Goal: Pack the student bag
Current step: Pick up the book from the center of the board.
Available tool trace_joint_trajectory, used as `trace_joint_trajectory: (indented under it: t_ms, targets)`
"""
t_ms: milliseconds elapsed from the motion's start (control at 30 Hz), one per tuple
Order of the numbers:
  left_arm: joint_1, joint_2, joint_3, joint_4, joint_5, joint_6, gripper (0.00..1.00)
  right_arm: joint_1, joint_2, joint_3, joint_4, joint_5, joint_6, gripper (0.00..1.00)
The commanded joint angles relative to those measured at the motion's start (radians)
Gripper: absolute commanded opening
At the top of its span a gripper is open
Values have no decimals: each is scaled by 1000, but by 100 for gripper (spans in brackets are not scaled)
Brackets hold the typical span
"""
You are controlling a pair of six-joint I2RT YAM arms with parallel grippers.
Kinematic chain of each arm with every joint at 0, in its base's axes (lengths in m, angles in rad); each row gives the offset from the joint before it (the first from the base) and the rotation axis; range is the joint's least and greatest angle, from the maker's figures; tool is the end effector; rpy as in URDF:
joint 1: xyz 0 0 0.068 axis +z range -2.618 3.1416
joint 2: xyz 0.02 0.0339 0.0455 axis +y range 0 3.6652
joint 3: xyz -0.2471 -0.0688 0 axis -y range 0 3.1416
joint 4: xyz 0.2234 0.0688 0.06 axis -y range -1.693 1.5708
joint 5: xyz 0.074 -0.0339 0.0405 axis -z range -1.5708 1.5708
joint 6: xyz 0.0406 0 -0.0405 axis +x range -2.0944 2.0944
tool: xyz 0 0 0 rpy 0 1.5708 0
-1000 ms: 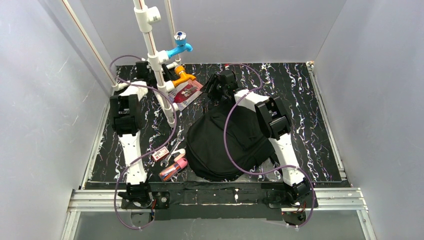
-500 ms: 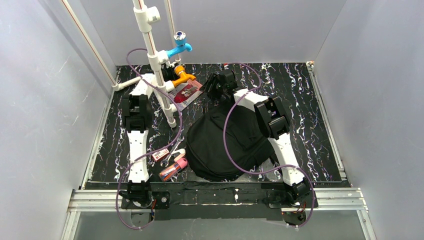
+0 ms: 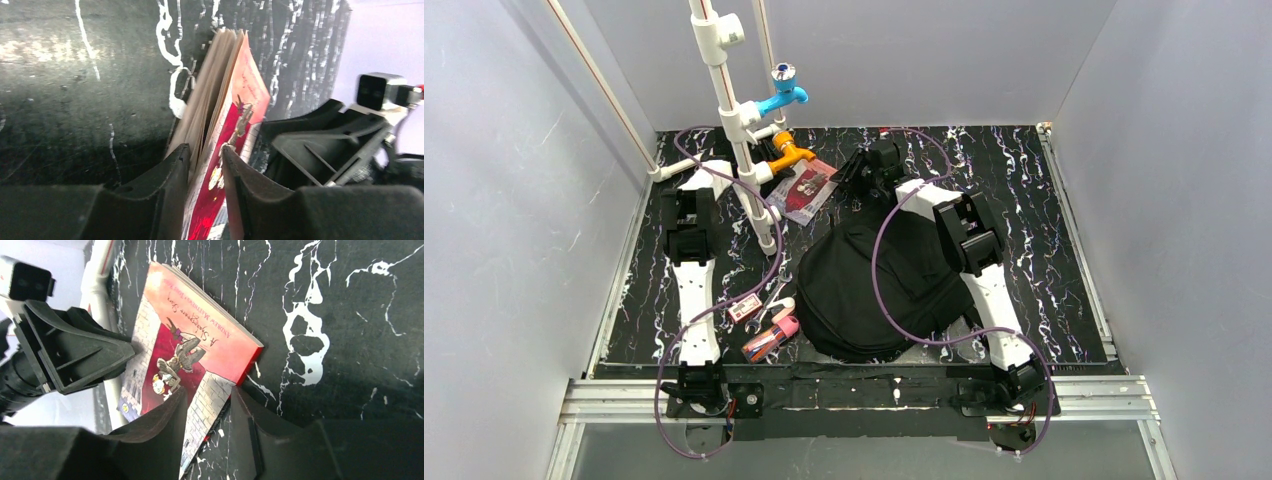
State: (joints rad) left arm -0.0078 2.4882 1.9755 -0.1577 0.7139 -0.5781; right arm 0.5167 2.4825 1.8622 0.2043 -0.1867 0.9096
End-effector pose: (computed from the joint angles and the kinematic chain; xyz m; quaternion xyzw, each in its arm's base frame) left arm 0.5221 -0.0307 0.1414 -0.0914 0.8523 -0.4189 0.2995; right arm 0.4625 0.2714 0.1378 0.1129 0.8281 0.4146 0.3599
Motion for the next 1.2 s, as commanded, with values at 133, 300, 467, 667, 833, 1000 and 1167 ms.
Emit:
trace_joint_trajectory:
  t_ms: [133,300,467,667,833,1000,1167]
  targets:
    - [-58,-22,-25,200,271,-215,23,25,55,-5,153,-90,129,41]
    - [-56,-48,-31,179,242,-178,15,25,48,-6,145,-86,120,41]
    - [-23,-155,-39,65,132,-82,2,19,-6,31,-34,-41,-38,47]
    - [32,-312,-13,-138,-76,56,0,14,-96,136,-366,55,-375,60]
    - [70,-473,-41,-250,-275,117,0,9,-225,70,-478,137,-528,67]
    - [73,-667,-77,-425,-607,166,0,9,-333,-17,-560,141,-593,73]
    - [77,-951,-227,-558,-907,186,0,13,-465,-183,-577,130,-634,73]
